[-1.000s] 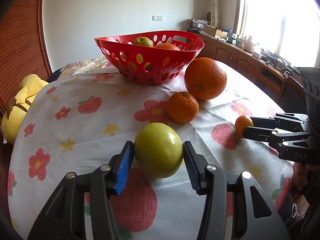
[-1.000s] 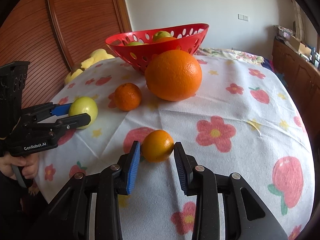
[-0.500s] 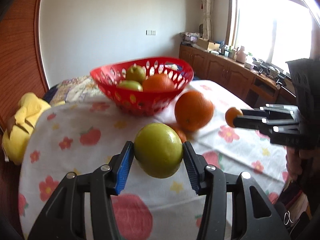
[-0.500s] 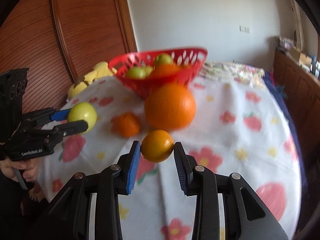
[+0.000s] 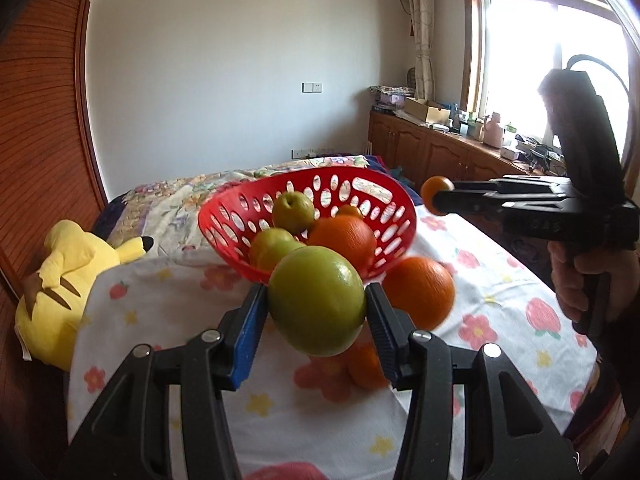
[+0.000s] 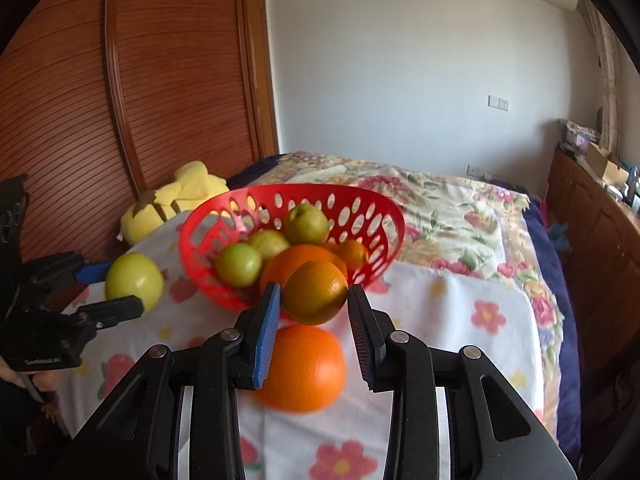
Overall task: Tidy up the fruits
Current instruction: 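Lower the apple and tangerine into the red basket and open both tools, then withdraw both tools from the basket toward the large orange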
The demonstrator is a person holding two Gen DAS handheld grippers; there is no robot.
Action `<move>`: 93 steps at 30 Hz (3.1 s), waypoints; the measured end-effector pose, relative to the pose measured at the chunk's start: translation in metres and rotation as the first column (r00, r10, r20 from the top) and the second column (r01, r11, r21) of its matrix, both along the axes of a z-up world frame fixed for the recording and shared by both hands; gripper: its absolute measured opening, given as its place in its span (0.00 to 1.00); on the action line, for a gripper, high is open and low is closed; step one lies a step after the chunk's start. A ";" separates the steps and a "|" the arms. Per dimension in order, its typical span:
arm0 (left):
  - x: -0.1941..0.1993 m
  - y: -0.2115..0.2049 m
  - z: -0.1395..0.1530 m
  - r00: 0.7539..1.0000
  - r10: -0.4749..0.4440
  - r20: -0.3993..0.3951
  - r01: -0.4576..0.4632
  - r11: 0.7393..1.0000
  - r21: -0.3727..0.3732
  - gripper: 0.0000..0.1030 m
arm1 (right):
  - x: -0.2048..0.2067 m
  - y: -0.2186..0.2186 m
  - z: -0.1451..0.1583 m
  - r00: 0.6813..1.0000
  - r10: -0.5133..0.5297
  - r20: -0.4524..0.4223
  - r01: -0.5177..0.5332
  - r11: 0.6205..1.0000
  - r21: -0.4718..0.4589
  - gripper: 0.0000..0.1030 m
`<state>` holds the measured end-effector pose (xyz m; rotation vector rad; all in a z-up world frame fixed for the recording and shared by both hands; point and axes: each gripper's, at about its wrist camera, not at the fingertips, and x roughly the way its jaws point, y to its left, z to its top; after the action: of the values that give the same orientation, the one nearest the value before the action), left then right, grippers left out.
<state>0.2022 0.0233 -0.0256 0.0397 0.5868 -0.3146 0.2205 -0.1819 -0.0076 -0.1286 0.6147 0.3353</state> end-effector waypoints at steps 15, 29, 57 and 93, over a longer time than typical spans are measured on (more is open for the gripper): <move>0.057 -0.013 0.004 1.000 -0.007 -0.006 0.007 1.000 0.022 0.48 | 0.053 0.013 -0.025 0.999 0.028 -0.033 -0.031 0.997 -0.065 0.33; 0.095 -0.036 0.000 0.999 -0.016 -0.035 0.017 1.000 0.026 0.48 | 0.044 0.007 -0.019 0.999 0.045 -0.001 -0.045 0.999 -0.013 0.38; 0.062 -0.040 0.006 1.000 0.020 0.010 -0.021 0.998 0.052 0.53 | 0.006 -0.009 -0.018 1.000 -0.001 0.000 0.001 0.999 0.039 0.48; -0.029 -0.019 -0.066 0.996 0.089 0.003 -0.089 0.996 0.015 0.55 | -0.062 0.006 -0.046 0.996 -0.084 -0.028 0.086 0.995 0.050 0.78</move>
<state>0.1727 0.0045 -0.0913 0.0284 0.5869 -0.2234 0.1586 -0.1760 -0.0538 -0.0492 0.6347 0.2704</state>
